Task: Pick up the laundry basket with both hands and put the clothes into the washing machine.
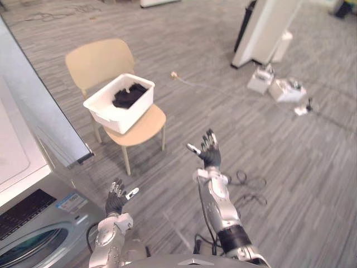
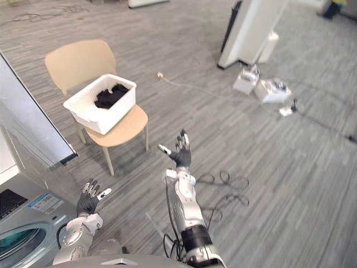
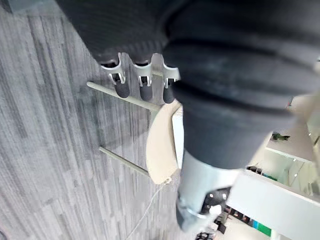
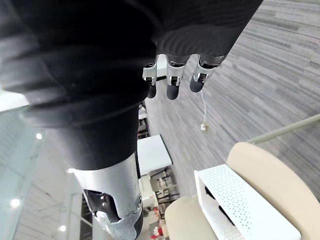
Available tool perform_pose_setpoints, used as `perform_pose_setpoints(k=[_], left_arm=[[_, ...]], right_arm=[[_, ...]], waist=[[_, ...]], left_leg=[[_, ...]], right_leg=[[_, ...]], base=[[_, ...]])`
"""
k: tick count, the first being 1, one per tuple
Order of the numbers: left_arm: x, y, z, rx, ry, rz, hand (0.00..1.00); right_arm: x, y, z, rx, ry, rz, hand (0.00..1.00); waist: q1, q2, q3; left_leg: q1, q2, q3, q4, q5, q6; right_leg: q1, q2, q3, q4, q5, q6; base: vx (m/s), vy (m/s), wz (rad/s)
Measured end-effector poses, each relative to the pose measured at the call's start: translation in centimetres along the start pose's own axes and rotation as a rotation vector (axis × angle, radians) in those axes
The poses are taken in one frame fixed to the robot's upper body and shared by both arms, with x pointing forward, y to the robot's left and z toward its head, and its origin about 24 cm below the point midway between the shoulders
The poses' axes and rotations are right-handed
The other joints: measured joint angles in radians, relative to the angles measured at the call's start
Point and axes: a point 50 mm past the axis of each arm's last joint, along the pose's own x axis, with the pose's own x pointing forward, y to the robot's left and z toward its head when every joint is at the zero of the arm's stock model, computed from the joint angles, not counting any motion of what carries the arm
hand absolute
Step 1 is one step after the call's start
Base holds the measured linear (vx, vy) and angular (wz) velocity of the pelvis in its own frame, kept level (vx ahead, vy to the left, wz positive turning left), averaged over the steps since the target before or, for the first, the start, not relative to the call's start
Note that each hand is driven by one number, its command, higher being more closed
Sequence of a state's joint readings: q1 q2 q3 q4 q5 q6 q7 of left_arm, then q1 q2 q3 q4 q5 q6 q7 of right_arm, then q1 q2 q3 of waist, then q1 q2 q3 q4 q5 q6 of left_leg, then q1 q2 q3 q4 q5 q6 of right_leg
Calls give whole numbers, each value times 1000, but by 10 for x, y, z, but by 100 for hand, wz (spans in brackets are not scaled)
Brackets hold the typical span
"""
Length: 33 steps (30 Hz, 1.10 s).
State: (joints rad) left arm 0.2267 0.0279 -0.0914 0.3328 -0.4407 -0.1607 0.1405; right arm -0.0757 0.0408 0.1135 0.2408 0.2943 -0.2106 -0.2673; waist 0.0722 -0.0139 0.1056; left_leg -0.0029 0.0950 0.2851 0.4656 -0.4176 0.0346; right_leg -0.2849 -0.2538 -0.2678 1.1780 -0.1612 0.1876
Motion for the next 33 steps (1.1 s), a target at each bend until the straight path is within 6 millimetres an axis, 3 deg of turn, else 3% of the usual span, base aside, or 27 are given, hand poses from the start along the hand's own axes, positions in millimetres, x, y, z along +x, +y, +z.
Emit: perform_pose_setpoints(k=[2, 4, 6, 8, 9, 10, 11, 12, 14, 15, 16, 17, 18, 19, 20, 21, 22, 23, 24, 25, 26, 27, 29, 30, 31, 32, 33], left_arm=[[0, -6, 1, 39, -9, -30, 0], [0, -15, -2, 48, 1, -69, 0], [2, -26, -3, 72, 7, -112, 0], [7, -29, -1, 96, 0, -128, 0], [8, -25, -1, 122, -1, -121, 0], [8, -25, -5, 123, 16, -114, 0], [8, -28, -9, 121, 32, -117, 0], [4, -32, -19, 113, 63, -116, 0], [1, -27, -26, 130, 88, -103, 0], [1, -24, -26, 128, 90, -90, 0], [0, -16, -27, 119, 95, -56, 0], [-1, -5, -27, 107, 98, -12, 0], [-4, 2, -30, 100, 114, 14, 0], [-9, 10, -37, 89, 147, 46, 0], [-12, 14, -41, 75, 159, 58, 0], [-14, 15, -42, 72, 165, 62, 0], [-17, 19, -43, 55, 169, 71, 0], [-16, 21, -42, 47, 165, 77, 0], [-15, 19, -41, 42, 161, 72, 0], [-11, 13, -38, 33, 148, 56, 0], [-9, 11, -37, 30, 143, 51, 0], [-8, 8, -35, 26, 136, 44, 0], [-8, 8, -35, 26, 136, 44, 0], [-8, 8, -35, 26, 136, 43, 0], [-8, 7, -36, 28, 138, 40, 0], [-10, 11, -39, 35, 155, 48, 0], [-10, 14, -38, 44, 154, 52, 0]], right_arm=[[-2, -8, 8, -21, -38, -17, 0], [-2, -14, 13, -31, -59, -27, 0], [-1, -23, 15, -70, -59, -38, 0], [-3, -30, 14, -110, -52, -54, 0], [-13, -38, 9, -115, -26, -77, 0], [-15, -41, 8, -131, -20, -86, 0], [-16, -45, 7, -162, -13, -90, 0], [-16, -60, 9, -186, -6, -131, 0], [-16, -66, 10, -196, -3, -147, 0], [-16, -65, 11, -196, -5, -143, 0], [-13, -61, 11, -194, -8, -121, 0], [-9, -51, 12, -192, -12, -78, 0], [-8, -48, 12, -191, -14, -60, 0], [-4, -43, 15, -194, -25, -39, 0], [3, -39, 19, -206, -39, -22, 0], [7, -38, 20, -215, -43, -16, 0], [13, -37, 23, -246, -54, -11, 0], [18, -34, 28, -269, -74, -4, 0], [21, -33, 32, -281, -89, -3, 0], [27, -33, 40, -324, -119, -1, 0], [29, -34, 43, -351, -129, -2, 0], [33, -35, 48, -406, -148, -3, 0], [44, -37, 53, -493, -154, -19, 0], [47, -38, 55, -515, -157, -27, 0], [52, -36, 60, -554, -165, -29, 0], [55, -29, 60, -541, -166, -19, 0], [55, -26, 58, -544, -157, -12, 0]], waist=[[-21, 8, -3], [-38, 25, -2], [-44, 59, 13], [-43, 61, 15], [-49, 31, 7], [-46, 53, 9], [-45, 69, 10], [-43, 93, 6], [-48, 114, -7], [-47, 115, -9], [-45, 117, -10], [-34, 126, -6], [-23, 126, -5], [-1, 122, 0], [10, 119, 3], [12, 119, 5], [26, 107, 9], [31, 101, 10], [26, 98, 12], [20, 100, 20], [18, 99, 23], [19, 101, 24], [26, 104, 24], [33, 106, 23], [51, 112, 19], [65, 97, 14], [60, 71, 8]], left_leg=[[55, 2, -64, -75, 13, -24], [82, 19, -119, -112, 25, -47], [118, 68, -163, -137, 35, -67], [135, 113, -198, -135, 48, -93], [170, 143, -241, -141, 35, -155], [191, 171, -261, -145, 31, -165], [196, 195, -276, -145, 43, -171], [192, 199, -314, -146, 120, -193], [192, 237, -352, -126, 195, -217], [181, 250, -373, -98, 220, -210], [102, 286, -402, 48, 291, -175], [-5, 330, -415, 214, 436, -99], [-40, 347, -412, 289, 488, -69], [-117, 354, -379, 437, 487, -45], [-179, 353, -293, 528, 468, 8], [-202, 353, -232, 532, 476, 38], [-209, 368, -145, 530, 516, 125], [-218, 386, -105, 529, 514, 105], [-239, 385, -85, 536, 446, 84], [-286, 362, -31, 524, 327, 37], [-303, 340, -2, 498, 288, 21], [-328, 292, 67, 405, 242, 0], [-341, 201, 180, 189, 225, -41], [-341, 177, 209, 121, 232, -46], [-334, 144, 252, -8, 278, -44], [-328, 119, 253, -46, 339, 62], [-331, 96, 250, -44, 325, 59]], right_leg=[[-54, -28, -90, -79, -70, -106], [-99, -22, -97, -275, -99, -132], [-119, 15, -59, -552, -56, -128], [-120, 39, 42, -871, 111, -92], [-77, 28, 142, -1053, 234, -68], [-74, 46, 142, -1009, 321, -51], [-85, 56, 137, -946, 332, -37], [-140, 66, 135, -760, 193, -55], [-143, 71, 89, -654, 100, -75], [-140, 81, 75, -627, 67, -87], [-118, 116, 37, -623, 30, -120], [-71, 161, 7, -665, 22, -147], [-42, 180, -4, -693, 23, -162], [19, 198, -23, -738, 29, -195], [76, 206, -36, -770, 24, -208], [105, 206, -47, -783, 22, -210], [149, 207, -62, -804, 22, -209], [188, 193, -92, -838, 8, -213], [201, 180, -110, -855, 1, -208], [229, 161, -137, -895, -2, -199], [242, 150, -151, -911, -4, -195], [270, 131, -173, -943, -11, -184], [328, 109, -224, -982, -25, -154], [342, 105, -238, -989, -27, -142], [359, 107, -251, -991, -33, -96], [369, 101, -235, -967, -63, -56], [370, 84, -233, -966, -65, -50]], base=[[420, -164, 70], [400, -244, 84], [514, -381, 85], [477, -445, 102], [503, -510, 112], [481, -510, 106], [374, -450, 54], [352, -434, 54], [379, -434, 48], [375, -437, 32], [318, -406, 12], [289, -371, 0], [286, -291, -15], [295, -235, -6], [362, -248, 10], [305, -178, 34], [387, -149, 65], [262, -84, 84], [294, -78, 126], [182, -8, 117], [255, 23, 142], [253, 90, 130], [246, 124, 104], [317, 177, 42], [414, 227, 17], [360, 171, 19], [410, 133, 28]])
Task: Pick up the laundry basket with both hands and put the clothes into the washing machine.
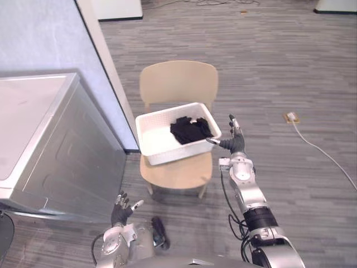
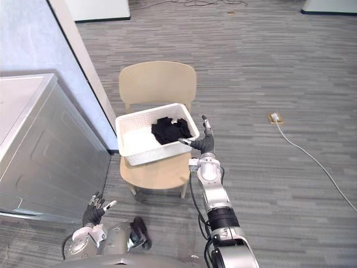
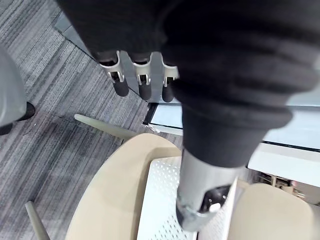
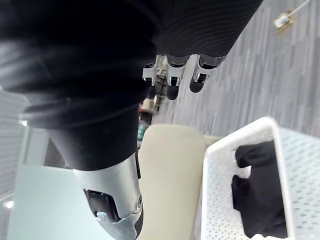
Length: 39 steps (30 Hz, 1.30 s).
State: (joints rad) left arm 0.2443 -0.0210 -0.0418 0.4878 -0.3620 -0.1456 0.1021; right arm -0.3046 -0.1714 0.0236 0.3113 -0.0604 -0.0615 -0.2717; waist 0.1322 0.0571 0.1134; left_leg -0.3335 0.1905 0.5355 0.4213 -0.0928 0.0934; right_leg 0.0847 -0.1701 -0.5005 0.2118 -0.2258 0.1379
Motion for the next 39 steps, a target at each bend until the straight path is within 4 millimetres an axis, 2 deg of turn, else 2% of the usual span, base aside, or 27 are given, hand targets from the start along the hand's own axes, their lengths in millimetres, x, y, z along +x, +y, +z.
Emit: perform_pose_setpoints(k=[1, 2, 3, 4, 5, 6, 7, 8, 9, 11, 12, 14, 15, 16, 18, 20, 23, 25, 29, 31, 33, 36, 38, 39], left_arm=[[1, 2, 2, 9, -2, -2, 0], [1, 1, 1, 8, 5, -3, 0], [1, 0, 0, 6, 10, -5, 0], [1, -1, -1, 19, 18, -18, 0], [2, -2, 0, 52, 24, -40, 0], [3, -1, 2, 74, 22, -48, 0], [2, 2, 2, 105, 21, -49, 0], [2, 5, 3, 117, 20, -45, 0], [2, 7, 5, 142, 14, -46, 0], [7, 3, 12, 168, -8, -67, 0], [10, -2, 16, 172, -22, -84, 0], [12, -5, 19, 200, -29, -107, 0], [13, -2, 21, 228, -35, -111, 0], [15, -5, 19, 235, -26, -119, 0], [11, -8, 13, 224, -14, -128, 0], [6, -8, 5, 218, 14, -130, 0], [3, -1, -5, 221, 57, -118, 0], [3, 1, -6, 228, 63, -116, 0], [3, 3, -5, 243, 62, -120, 0], [3, 4, -4, 247, 61, -123, 0], [4, 3, 1, 231, 45, -141, 0], [9, -8, 19, 184, -22, -173, 0], [11, -23, 33, 156, -82, -224, 0], [11, -25, 35, 151, -89, -229, 0]], right_arm=[[-1, 4, -1, -14, 4, 9, 0], [-1, 7, -6, -23, 29, 20, 0], [-1, 8, -9, -30, 47, 27, 0], [-3, 13, -13, -59, 69, 48, 0], [-5, 20, -14, -89, 74, 88, 0], [-5, 25, -12, -110, 65, 112, 0], [-4, 36, -6, -155, 31, 163, 0], [-3, 41, -2, -181, 7, 189, 0], [-1, 46, 5, -211, -32, 223, 0], [4, 44, 11, -239, -56, 228, 0], [5, 37, 7, -278, -47, 229, 0], [2, 31, -6, -344, 5, 250, 0], [0, 32, -12, -367, 22, 267, 0], [-3, 28, -20, -389, 57, 282, 0], [-13, 24, -32, -389, 98, 285, 0], [-40, 14, -60, -368, 210, 288, 0], [-74, 8, -85, -334, 323, 300, 0], [-86, 10, -92, -318, 357, 310, 0], [-88, 16, -92, -300, 363, 334, 0], [-79, 18, -100, -319, 404, 344, 0], [-53, 21, -102, -359, 432, 352, 0], [9, 18, -72, -437, 383, 302, 0], [55, 4, -29, -484, 298, 213, 0], [60, 3, -23, -486, 286, 203, 0]], waist=[[-2, -32, -1], [4, -42, 4], [3, -42, 4], [-5, -43, 6], [-19, -46, 10], [-22, -48, 14], [-16, -51, 20], [-14, -51, 20], [-18, -48, 21], [-33, -55, 17], [-38, -56, 18], [-47, -86, 27], [-52, -114, 33], [-42, -91, 36], [-45, -74, 27], [-50, -81, 28], [-59, -86, 25], [-61, -86, 25], [-56, -86, 25], [-50, -90, 26], [-35, -88, 56], [-14, -70, 148], [9, -47, 216], [9, -46, 221]], left_leg=[[-2, -24, -6, 15, -32, 5], [2, -32, -13, 60, -85, 18], [9, -34, -19, 78, -107, 20], [36, -41, -45, 101, -141, 20], [68, -47, -75, 102, -150, 19], [93, -48, -78, 93, -150, 19], [157, -49, -79, 52, -148, 16], [181, -51, -84, 31, -145, 10], [207, -56, -103, -7, -135, -6], [191, -59, -155, -22, -126, -21], [173, -59, -188, -17, -121, -29], [173, -82, -245, -5, -114, -71], [177, -97, -272, 1, -125, -95], [166, -66, -308, 24, -128, -124], [153, -30, -347, 4, -112, -153], [161, 0, -390, -58, -76, -193], [176, 9, -423, -115, -38, -215], [178, 10, -432, -134, -25, -219], [154, 5, -453, -146, -7, -219], [119, -3, -475, -144, 2, -215], [86, -9, -485, -144, 24, -210], [26, -22, -485, -145, 60, -205], [-26, -30, -474, -147, 89, -198], [-33, -30, -473, -147, 91, -197]], right_leg=[[4, -24, 8, 20, -7, 25], [-12, -56, 43, 121, -11, 39], [-35, -77, 57, 211, -13, 42], [-100, -124, 89, 440, 12, 42], [-158, -149, 107, 651, 12, 28], [-172, -154, 106, 714, 4, 14], [-196, -156, 90, 745, -18, -28], [-206, -155, 76, 723, -28, -46], [-238, -150, 58, 634, -43, -69], [-291, -132, 80, 438, -39, -69], [-316, -124, 128, 302, -15, -63], [-307, -123, 213, 120, 161, -41], [-292, -134, 214, 88, 261, -13], [-270, -110, 184, 89, 232, 3], [-247, -63, 147, 44, 237, -14], [-208, -16, 93, -5, 237, -37], [-178, 10, 54, -46, 243, -50], [-170, 18, 45, -65, 250, -56], [-165, 22, 18, -97, 269, -60], [-179, 17, -5, -98, 270, -62], [-212, 11, -12, -92, 282, -69], [-296, -6, -5, -49, 293, -83], [-361, -19, 3, -39, 317, -92], [-369, -19, 3, -39, 318, -91]], base=[[430, 103, 41], [441, 124, 36], [435, 132, 42], [421, 84, 67], [400, 48, 76], [398, -7, 59], [245, -5, 23], [267, -22, 17], [199, -108, 41], [208, -189, 75], [147, -248, 102], [165, -332, 108], [110, -371, 81], [57, -288, 60], [47, -284, 34], [23, -271, 41], [18, -161, 30], [-13, -66, 13], [-51, -7, 16], [-92, 27, 37], [-91, 32, 19], [-203, 36, -1], [-200, 34, -8], [-182, 26, -12]])
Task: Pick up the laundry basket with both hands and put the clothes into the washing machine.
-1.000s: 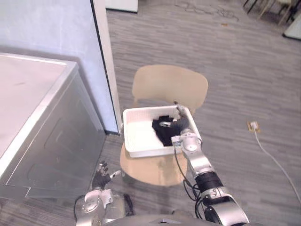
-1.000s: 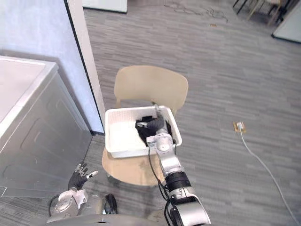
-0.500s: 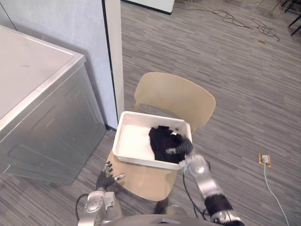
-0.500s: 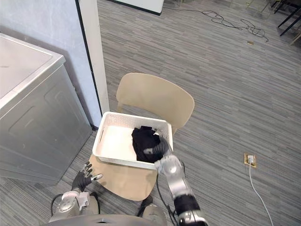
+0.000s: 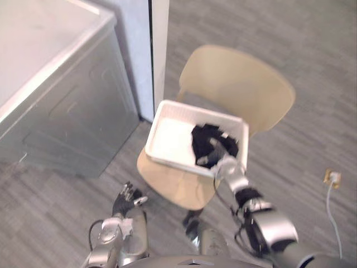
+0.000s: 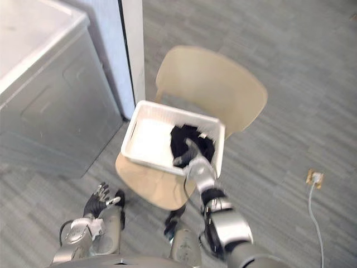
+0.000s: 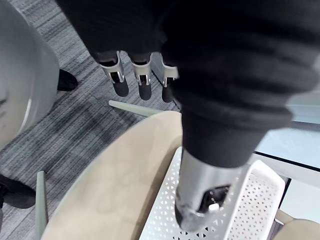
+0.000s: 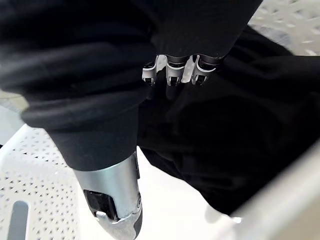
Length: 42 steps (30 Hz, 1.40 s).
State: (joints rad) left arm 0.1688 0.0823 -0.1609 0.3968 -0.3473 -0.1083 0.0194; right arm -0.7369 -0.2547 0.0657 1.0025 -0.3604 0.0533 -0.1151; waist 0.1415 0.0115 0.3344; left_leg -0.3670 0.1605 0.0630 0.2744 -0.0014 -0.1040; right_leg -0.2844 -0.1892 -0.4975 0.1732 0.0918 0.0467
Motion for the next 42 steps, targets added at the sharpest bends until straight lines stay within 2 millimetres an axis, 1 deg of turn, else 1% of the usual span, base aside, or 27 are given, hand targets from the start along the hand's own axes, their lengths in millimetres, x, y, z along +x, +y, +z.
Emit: perform_pose_setpoints(k=[1, 2, 3, 4, 6, 9, 10, 12, 13, 16, 17, 19, 21, 22, 24, 25, 27, 28, 29, 30, 31, 35, 39, 41, 42], left_arm=[[1, -3, 8, -16, -35, -11, 0], [3, -7, 14, -34, -65, -23, 0], [3, -9, 17, -51, -77, -30, 0], [4, -14, 22, -81, -105, -42, 0], [7, -20, 26, -132, -118, -56, 0], [8, -29, 36, -225, -156, -80, 0], [8, -32, 40, -259, -172, -91, 0], [10, -39, 46, -297, -193, -118, 0], [11, -42, 48, -301, -195, -129, 0], [14, -50, 53, -361, -208, -150, 0], [15, -54, 55, -384, -211, -161, 0], [16, -57, 59, -406, -221, -177, 0], [15, -61, 69, -428, -254, -203, 0], [15, -66, 74, -441, -268, -222, 0], [17, -70, 80, -448, -285, -241, 0], [17, -73, 83, -450, -294, -257, 0], [15, -80, 86, -459, -303, -297, 0], [15, -84, 87, -465, -304, -322, 0], [15, -85, 88, -469, -307, -331, 0], [15, -88, 89, -474, -312, -348, 0], [15, -90, 91, -476, -318, -366, 0], [14, -100, 93, -475, -318, -428, 0], [13, -103, 100, -494, -336, -452, 0], [14, -103, 103, -494, -348, -455, 0], [14, -102, 104, -495, -350, -454, 0]], right_arm=[[7, -17, 21, -8, -45, -40, 0], [12, -34, 38, -25, -76, -77, 0], [14, -41, 44, -33, -89, -94, 0], [16, -56, 56, -67, -111, -126, 0], [17, -70, 66, -117, -117, -155, 0], [19, -78, 83, -221, -139, -167, 0], [19, -82, 90, -241, -150, -178, 0], [18, -89, 101, -274, -176, -203, 0], [18, -91, 105, -283, -183, -210, 0], [19, -91, 111, -364, -177, -189, 0], [20, -87, 111, -411, -170, -170, 0], [20, -85, 109, -452, -154, -137, 0], [20, -88, 112, -479, -160, -132, 0], [20, -92, 110, -487, -156, -135, 0], [19, -101, 112, -438, -169, -151, 0], [18, -112, 113, -384, -174, -164, 0], [15, -129, 114, -263, -190, -167, 0], [13, -137, 116, -196, -206, -168, 100], [13, -140, 116, -171, -213, -168, 100], [11, -145, 118, -108, -229, -165, 100], [10, -149, 123, -70, -245, -166, 100], [9, -156, 122, 33, -247, -134, 100], [9, -152, 118, 194, -270, -103, 100], [12, -142, 108, 314, -270, -72, 100], [12, -138, 105, 349, -270, -62, 100]], waist=[[5, 2, 28], [15, 4, 47], [17, 5, 51], [17, 11, 66], [17, 13, 79], [16, 12, 99], [16, 12, 99], [15, 14, 106], [17, 13, 107], [20, 13, 107], [20, 13, 108], [24, 13, 108], [28, 15, 110], [35, 16, 111], [35, 16, 113], [36, 18, 115], [37, 18, 116], [36, 19, 118], [35, 19, 118], [36, 19, 118], [36, 20, 119], [44, 20, 119], [45, 20, 118], [45, 20, 118], [46, 20, 118]], left_leg=[[-19, 1, 9, 1, 8, 1], [-42, 6, 19, 7, 11, 3], [-58, 7, 22, 12, 12, 3], [-85, 8, 22, 29, 12, 4], [-113, 12, 27, 39, 12, 4], [-138, 22, 48, 41, 11, 5], [-157, 25, 50, 44, 12, 6], [-185, 32, 49, 50, 13, 7], [-196, 36, 50, 51, 13, 7], [-219, 42, 55, 56, 13, 7], [-228, 45, 54, 56, 12, 6], [-242, 47, 53, 57, 11, 5], [-274, 47, 53, 59, 12, 5], [-298, 47, 53, 58, 16, 6], [-324, 45, 48, 51, 24, 6], [-333, 41, 46, 34, 33, 8], [-345, 34, 47, -1, 54, 8], [-353, 30, 49, -24, 67, 10], [-356, 30, 53, -37, 74, 13], [-359, 31, 68, -57, 90, 15], [-361, 32, 83, -78, 109, 8], [-355, 31, 93, -97, 119, 9], [-330, 35, 109, -104, 122, 7], [-303, 41, 115, -99, 118, 3], [-295, 43, 116, -96, 116, 2]], right_leg=[[-26, -2, 5, 4, 6, -1], [-59, -6, 16, 12, 12, -4], [-76, -10, 17, 15, 14, -4], [-101, -11, 19, 24, 18, -9], [-127, -11, 20, 21, 25, -11], [-147, -10, 8, 1, 32, -17], [-160, -10, -8, -10, 42, -22], [-177, -1, -9, -26, 61, -22], [-185, 4, -10, -32, 69, -28], [-206, 9, -9, -37, 75, -31], [-208, 14, -11, -48, 78, -30], [-221, 16, -11, -50, 78, -30], [-250, 17, -13, -52, 82, -33], [-272, 17, -14, -56, 88, -34], [-290, 17, -24, -66, 95, -35], [-296, 17, -32, -78, 101, -36], [-312, 13, -42, -90, 106, -36], [-321, 10, -51, -95, 108, -38], [-328, 8, -55, -95, 108, -38], [-342, 4, -59, -94, 108, -38], [-351, 1, -61, -94, 109, -39], [-356, -1, -59, -92, 111, -40], [-347, 0, -49, -89, 108, -43], [-326, 2, -43, -73, 93, -42], [-320, 2, -42, -67, 88, -43]], base=[[-152, 13, -19], [-139, 5, -21], [-106, 2, -17], [-67, -2, -8], [-53, -4, -9], [-3, 0, -13], [18, 2, -12], [45, -6, -4], [66, -10, -3], [73, 3, -4], [59, 5, 1], [49, 10, 0], [18, 6, 0], [7, 6, 5], [8, 3, 11], [7, 0, 14], [5, -2, 22], [9, -3, 23], [17, -5, 21], [30, -9, 16], [27, -8, 13], [41, -4, 1], [36, -5, -9], [33, -24, -7], [37, -34, -6]])
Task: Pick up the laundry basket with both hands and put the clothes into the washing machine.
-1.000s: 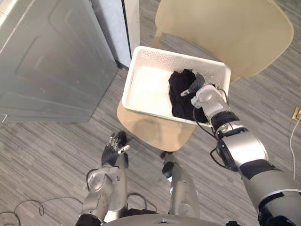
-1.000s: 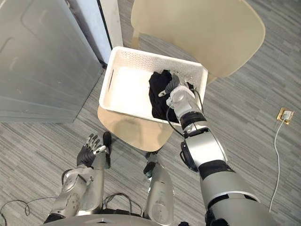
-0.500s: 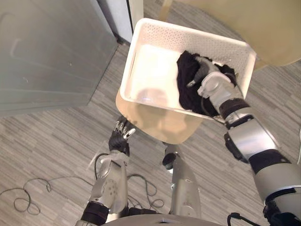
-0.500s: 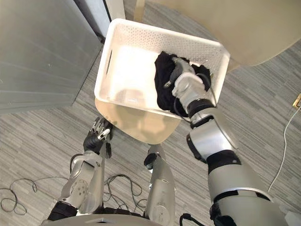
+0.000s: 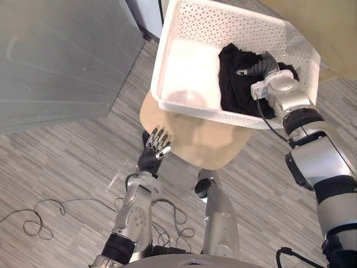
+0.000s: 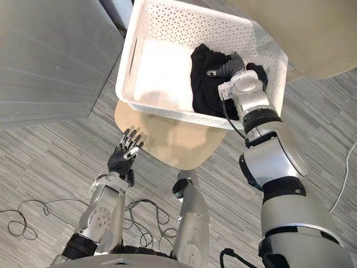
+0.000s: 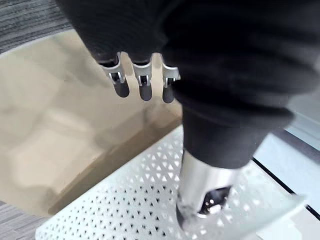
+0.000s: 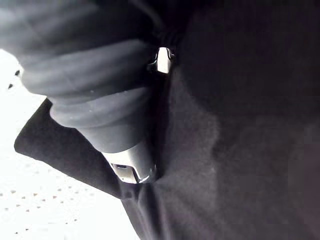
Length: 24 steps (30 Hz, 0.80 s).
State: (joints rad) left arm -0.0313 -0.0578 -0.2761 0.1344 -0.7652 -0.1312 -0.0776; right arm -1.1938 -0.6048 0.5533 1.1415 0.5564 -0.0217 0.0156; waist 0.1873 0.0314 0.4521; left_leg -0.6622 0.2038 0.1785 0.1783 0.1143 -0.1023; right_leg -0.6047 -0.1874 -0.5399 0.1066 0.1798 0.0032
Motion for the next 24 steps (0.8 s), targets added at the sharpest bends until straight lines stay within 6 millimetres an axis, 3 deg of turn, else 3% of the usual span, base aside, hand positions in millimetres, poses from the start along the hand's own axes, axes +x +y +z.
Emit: perform_pose_setpoints(k=[4, 9, 11, 13, 14, 17, 24], left_arm=[[0, 3, 2, -18, -7, 16, 0], [-2, 14, 0, -13, 1, 61, 0], [-4, 20, -2, -1, 21, 80, 0], [-6, 27, -2, 23, 38, 97, 0], [-10, 34, -2, 43, 53, 114, 0], [-16, 45, -4, 71, 83, 146, 0], [-44, 73, -6, 123, 151, 237, 0]], right_arm=[[-9, 25, -32, 204, 19, 62, 100], [-26, 46, -62, 354, 29, 119, 100], [-38, 57, -71, 424, 11, 139, 100], [-54, 70, -82, 509, -8, 157, 100], [-66, 80, -92, 564, -2, 166, 100], [-86, 88, -112, 635, 21, 152, 100], [-138, 89, -150, 755, 79, 128, 100]], waist=[[-3, -1, -1], [-21, -8, -7], [-33, -19, -13], [-47, -45, -34], [-61, -71, -63], [-82, -107, -115], [-116, -130, -216]], left_leg=[[43, 22, -7, 61, -40, -5], [113, 24, -13, 41, -37, -9], [155, 19, -13, 8, -23, -11], [201, 10, -10, -31, -8, -14], [220, 7, -6, -49, -6, -14], [248, -5, -2, -69, -7, -12], [353, -28, 16, -98, -25, -4]], right_leg=[[40, -3, 3, 79, -55, -3], [92, -7, -4, 116, -85, -3], [121, -8, -8, 116, -91, 0], [148, -9, -7, 116, -99, 5], [154, -9, -1, 116, -103, 7], [168, -9, 8, 111, -105, 11], [263, -12, 36, 60, -99, 41]], base=[[31, -28, -5], [20, -38, 4], [37, -36, 7], [48, -33, 1], [37, -19, -5], [42, -11, -5], [72, 29, -6]])
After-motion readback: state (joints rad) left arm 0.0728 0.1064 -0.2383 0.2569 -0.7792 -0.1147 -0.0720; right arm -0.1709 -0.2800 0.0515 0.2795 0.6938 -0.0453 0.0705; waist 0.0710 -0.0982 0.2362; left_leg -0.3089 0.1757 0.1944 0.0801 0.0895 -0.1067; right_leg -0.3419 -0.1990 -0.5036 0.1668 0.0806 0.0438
